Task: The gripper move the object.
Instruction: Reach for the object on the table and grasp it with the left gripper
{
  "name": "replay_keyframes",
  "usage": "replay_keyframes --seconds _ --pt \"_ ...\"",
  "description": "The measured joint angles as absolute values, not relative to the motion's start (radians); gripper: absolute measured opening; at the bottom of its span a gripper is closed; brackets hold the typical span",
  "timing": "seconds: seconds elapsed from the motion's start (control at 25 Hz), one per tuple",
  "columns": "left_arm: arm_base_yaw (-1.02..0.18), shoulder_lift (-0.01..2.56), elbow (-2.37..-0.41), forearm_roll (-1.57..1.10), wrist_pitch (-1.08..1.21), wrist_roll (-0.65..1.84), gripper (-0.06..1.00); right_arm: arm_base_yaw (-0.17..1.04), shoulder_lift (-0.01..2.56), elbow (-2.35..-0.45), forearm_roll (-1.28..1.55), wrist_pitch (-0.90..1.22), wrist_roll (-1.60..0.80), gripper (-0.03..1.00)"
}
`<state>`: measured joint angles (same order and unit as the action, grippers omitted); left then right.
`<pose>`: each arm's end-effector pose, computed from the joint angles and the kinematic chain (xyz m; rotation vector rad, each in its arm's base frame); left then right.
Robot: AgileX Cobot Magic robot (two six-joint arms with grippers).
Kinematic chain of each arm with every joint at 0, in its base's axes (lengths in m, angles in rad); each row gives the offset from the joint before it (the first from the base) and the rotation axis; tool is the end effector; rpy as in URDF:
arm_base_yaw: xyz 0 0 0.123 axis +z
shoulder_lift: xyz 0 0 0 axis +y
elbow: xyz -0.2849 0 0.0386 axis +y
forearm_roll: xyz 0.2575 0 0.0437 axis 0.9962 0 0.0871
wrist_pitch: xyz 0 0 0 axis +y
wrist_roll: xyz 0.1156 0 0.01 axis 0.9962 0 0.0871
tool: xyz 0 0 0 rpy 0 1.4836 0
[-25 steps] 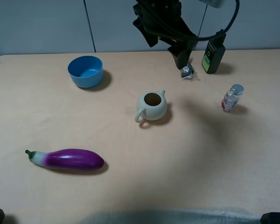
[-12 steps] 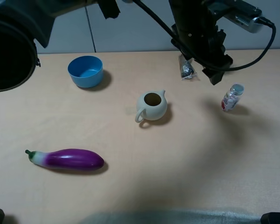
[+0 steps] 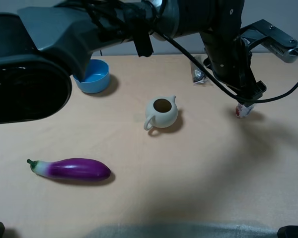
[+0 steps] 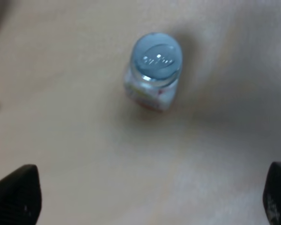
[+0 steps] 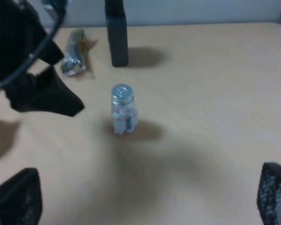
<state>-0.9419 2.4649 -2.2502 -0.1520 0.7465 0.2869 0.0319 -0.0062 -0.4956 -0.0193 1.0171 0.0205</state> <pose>0.3325 -0.4774 0.1710 1.3583 2.0854 -0.4602 0.0252 -0.0011 0.2738 -0.0110 1.9987 0.0107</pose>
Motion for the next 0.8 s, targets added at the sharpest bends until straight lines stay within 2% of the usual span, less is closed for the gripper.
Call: replay_keyframes --seconds 0.8 --pt "-0.976 2.613 -2.261 -0.17 0.43 0.364 0.93 0.032 -0.006 -0.496 0.005 1.018 0.021 0.69"
